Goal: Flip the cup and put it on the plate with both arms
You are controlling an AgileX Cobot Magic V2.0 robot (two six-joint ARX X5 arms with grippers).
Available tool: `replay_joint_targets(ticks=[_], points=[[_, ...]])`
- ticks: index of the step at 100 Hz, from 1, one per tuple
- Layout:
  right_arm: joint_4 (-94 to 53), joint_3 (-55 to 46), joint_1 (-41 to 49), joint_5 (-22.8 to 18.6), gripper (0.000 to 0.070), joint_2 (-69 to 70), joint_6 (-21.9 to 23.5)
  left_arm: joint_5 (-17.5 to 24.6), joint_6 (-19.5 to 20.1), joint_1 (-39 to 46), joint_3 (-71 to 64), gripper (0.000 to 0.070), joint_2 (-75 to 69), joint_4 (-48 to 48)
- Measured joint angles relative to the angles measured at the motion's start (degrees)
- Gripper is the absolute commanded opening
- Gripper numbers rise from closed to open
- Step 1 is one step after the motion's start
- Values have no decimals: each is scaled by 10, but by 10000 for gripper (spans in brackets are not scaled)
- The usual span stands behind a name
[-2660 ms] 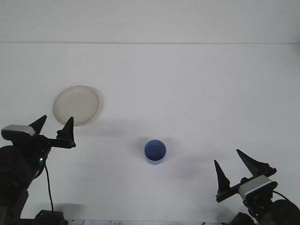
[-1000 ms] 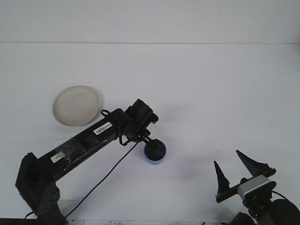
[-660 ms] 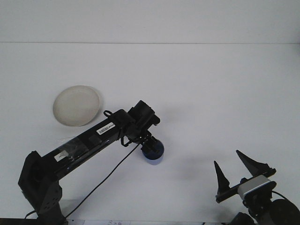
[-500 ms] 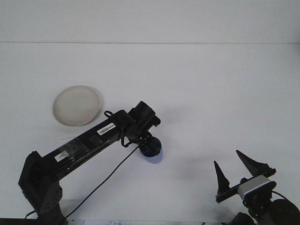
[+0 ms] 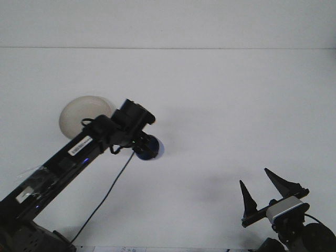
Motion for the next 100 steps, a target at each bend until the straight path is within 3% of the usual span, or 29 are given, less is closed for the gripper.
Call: replay_joint_targets(ticks=[20,49,100], points=[[0,0,0,0,528,0,6,-5,9,146,60,4,-16,-48],[-4,0,0,0,528,0,7,-25,10,322,74,6,42,-25],[-19,0,0,0,528,0,26,-23,3,362,72,6,183,19]])
